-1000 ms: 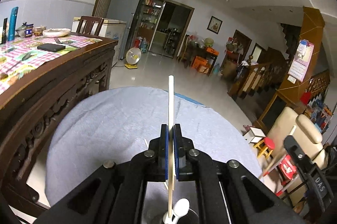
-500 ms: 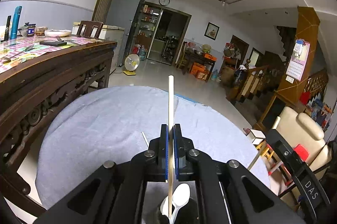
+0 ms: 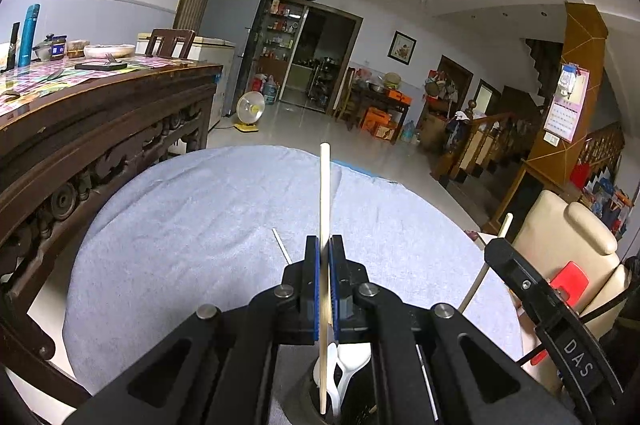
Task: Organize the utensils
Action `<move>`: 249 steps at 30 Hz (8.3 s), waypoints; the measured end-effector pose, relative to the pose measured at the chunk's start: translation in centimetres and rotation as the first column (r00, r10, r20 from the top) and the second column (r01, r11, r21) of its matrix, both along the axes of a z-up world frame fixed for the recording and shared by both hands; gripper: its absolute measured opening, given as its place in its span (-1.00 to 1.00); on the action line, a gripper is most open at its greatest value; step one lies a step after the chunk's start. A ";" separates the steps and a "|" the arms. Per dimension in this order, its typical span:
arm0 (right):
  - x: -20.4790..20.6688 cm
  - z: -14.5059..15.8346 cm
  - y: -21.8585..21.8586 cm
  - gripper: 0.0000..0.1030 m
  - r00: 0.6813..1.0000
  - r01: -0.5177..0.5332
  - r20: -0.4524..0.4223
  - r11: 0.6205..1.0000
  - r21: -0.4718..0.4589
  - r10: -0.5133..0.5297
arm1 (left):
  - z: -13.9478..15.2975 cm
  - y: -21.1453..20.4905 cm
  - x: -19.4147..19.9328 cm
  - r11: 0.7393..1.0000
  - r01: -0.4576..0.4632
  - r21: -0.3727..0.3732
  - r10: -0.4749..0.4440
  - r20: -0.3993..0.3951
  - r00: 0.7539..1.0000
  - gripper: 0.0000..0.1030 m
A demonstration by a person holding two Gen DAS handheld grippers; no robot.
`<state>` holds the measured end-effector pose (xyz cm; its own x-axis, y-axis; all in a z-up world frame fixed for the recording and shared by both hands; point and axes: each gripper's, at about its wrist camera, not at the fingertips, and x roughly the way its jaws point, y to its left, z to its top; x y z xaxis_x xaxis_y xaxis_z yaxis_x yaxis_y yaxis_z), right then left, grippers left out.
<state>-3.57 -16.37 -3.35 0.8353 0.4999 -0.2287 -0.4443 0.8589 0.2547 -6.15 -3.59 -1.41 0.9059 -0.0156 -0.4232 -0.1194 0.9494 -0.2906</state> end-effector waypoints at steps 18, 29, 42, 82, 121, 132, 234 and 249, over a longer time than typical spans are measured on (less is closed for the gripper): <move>0.4 -1.4 0.3 -0.90 0.999 -0.010 -0.035 1.000 -0.022 0.009 | -1.4 -0.6 -0.9 1.000 0.002 0.007 -0.001 -0.027 1.000 -0.92; 0.5 -2.4 0.5 -0.89 0.998 -0.018 -0.061 0.999 -0.048 0.015 | -2.6 -0.6 -1.6 1.000 0.000 -0.002 0.000 -0.055 0.998 -0.92; 0.2 -2.9 0.5 -0.88 0.997 -0.019 -0.072 0.997 -0.075 0.013 | -3.4 0.1 -2.0 0.999 -0.009 -0.032 0.006 -0.100 0.995 -0.91; 11.6 -7.4 -15.1 0.08 0.752 0.006 -0.658 1.000 -0.017 -0.015 | -9.8 14.6 4.4 0.975 -0.184 -0.124 0.073 -0.605 0.793 0.27; 33.9 -17.5 2.0 0.06 0.438 -0.166 -0.787 0.900 0.403 0.434 | -13.1 12.4 16.7 0.986 -0.101 -0.134 -0.015 -0.672 0.740 0.27; 34.2 -17.9 -1.0 0.01 0.462 -0.098 -0.834 0.952 0.289 0.301 | -13.2 12.6 17.4 0.986 -0.093 -0.137 -0.022 -0.666 0.746 0.27; 36.0 -15.4 -3.5 -0.96 0.547 -0.079 -0.825 0.990 0.121 0.144 | -14.2 3.6 35.9 0.996 0.009 -0.086 -0.078 -0.841 0.535 -0.92; 32.7 -16.6 -7.8 -0.96 0.598 0.075 -0.781 0.956 0.282 0.183 | -10.2 4.5 32.0 0.996 0.035 -0.081 -0.085 -0.769 0.634 -0.92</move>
